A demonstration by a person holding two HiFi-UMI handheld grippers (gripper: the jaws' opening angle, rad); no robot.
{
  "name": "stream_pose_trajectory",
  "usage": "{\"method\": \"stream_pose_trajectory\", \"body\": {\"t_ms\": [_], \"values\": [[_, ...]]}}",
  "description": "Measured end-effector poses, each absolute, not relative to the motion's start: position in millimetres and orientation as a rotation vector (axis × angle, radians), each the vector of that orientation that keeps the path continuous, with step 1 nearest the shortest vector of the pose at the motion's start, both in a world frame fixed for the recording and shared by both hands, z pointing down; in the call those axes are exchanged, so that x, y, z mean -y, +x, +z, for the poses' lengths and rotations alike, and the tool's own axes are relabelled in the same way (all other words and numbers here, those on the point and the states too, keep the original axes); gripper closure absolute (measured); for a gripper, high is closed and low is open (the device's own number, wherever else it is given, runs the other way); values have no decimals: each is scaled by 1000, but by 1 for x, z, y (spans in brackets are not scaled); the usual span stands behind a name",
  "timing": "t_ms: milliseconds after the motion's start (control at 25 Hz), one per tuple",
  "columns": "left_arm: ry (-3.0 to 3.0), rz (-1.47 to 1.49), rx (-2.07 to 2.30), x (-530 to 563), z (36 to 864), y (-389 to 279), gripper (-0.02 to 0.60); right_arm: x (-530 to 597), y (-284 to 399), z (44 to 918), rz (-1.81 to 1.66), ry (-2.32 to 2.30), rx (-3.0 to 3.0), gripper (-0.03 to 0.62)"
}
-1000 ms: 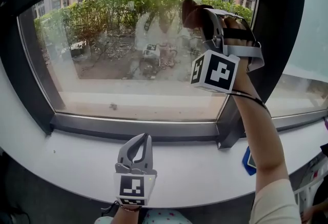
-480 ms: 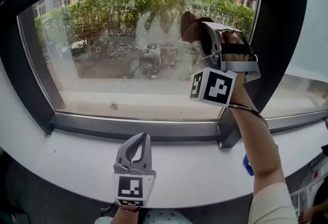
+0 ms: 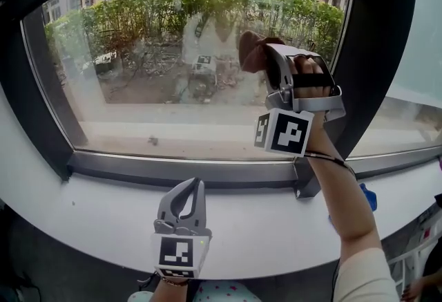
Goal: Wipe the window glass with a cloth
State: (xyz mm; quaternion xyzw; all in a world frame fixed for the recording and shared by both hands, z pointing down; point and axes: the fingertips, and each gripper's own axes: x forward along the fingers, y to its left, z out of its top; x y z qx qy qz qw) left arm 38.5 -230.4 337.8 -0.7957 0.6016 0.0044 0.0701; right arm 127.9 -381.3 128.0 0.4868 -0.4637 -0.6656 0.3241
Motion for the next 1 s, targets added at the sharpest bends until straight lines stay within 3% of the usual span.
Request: {"method": "stream_pose_trajectory", "body": {"t_ms": [1000], "values": [[-2433,34,-1816,233,341,39,561,380,126,214,-1646,1249,1392,533]]}}
